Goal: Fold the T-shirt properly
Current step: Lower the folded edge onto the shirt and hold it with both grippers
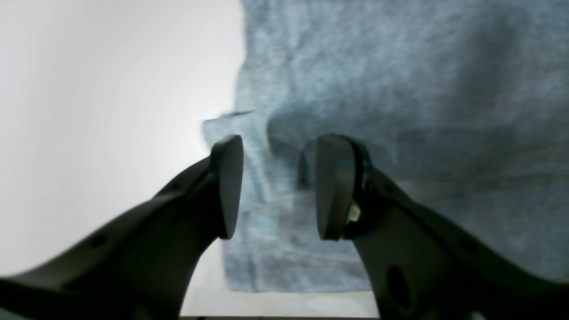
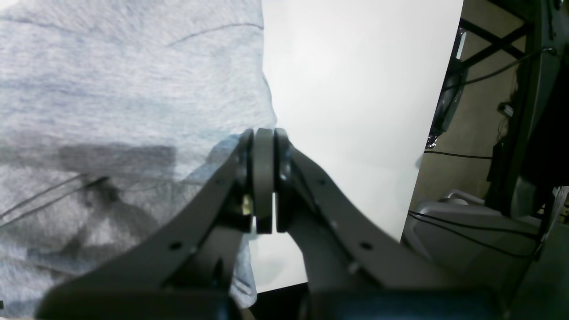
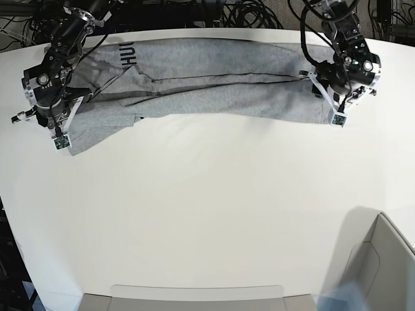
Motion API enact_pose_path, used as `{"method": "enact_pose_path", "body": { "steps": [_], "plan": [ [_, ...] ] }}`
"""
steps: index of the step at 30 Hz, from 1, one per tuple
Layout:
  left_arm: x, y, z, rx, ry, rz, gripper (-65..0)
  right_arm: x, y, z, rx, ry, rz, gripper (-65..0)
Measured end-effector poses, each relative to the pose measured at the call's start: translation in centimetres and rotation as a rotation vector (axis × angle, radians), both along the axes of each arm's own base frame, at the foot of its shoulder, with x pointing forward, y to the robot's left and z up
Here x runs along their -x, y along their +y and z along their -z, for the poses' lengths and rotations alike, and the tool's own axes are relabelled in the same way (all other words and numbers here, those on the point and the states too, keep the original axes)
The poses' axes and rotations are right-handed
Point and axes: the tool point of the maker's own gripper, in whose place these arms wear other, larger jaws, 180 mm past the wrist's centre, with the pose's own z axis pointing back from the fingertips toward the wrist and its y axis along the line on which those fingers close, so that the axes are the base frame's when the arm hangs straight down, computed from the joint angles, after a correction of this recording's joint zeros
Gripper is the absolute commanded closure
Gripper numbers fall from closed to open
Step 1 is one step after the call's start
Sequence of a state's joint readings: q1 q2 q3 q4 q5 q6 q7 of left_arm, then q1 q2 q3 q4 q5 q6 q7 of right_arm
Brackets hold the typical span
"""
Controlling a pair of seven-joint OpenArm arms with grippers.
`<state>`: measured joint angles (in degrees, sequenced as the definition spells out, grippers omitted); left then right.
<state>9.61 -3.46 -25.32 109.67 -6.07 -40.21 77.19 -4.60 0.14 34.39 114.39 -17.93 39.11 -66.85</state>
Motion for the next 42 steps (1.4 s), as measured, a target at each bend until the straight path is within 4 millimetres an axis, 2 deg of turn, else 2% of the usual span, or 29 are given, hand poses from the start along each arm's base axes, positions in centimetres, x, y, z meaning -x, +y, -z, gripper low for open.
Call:
{"method": "enact_pose_path", "body": {
  "steps": [6, 13, 21, 27, 29, 33, 42],
  "plan": [
    [-0.3, 2.2, -0.7, -0.009, -0.027, -0.092, -26.6, 0.0, 0.0, 0.0, -0.001, 0.0, 0.0, 0.0],
    [-0.3, 2.2, -0.6, -0.007, -0.023, -0.078, -26.6, 0.0, 0.0, 0.0, -0.001, 0.0, 0.0, 0.0],
    [1.4, 1.8, 3.1, 0.062, 0.081, -0.103, -26.6, 0.0, 0.0, 0.0, -0.001, 0.0, -0.001, 0.0],
    [1.0, 1.8, 3.4, 0.074, 0.069, -0.101, -26.1, 0.0, 0.1, 0.0, -0.001, -0.001, -0.001, 0.0],
    [1.0, 1.8, 3.4, 0.075, 0.066, -0.101, -21.2, 0.0, 0.0, 0.0, 0.0, 0.001, -0.001, 0.0],
    [0.9, 1.8, 3.4, 0.073, 0.063, -0.101, 0.0, 0.0, 0.1, 0.0, -0.001, 0.0, -0.001, 0.0],
    [1.3, 2.1, 3.1, 0.064, 0.093, -0.104, 0.0, 0.0, 0.0, 0.0, -0.001, 0.0, -0.001, 0.0]
  ]
}}
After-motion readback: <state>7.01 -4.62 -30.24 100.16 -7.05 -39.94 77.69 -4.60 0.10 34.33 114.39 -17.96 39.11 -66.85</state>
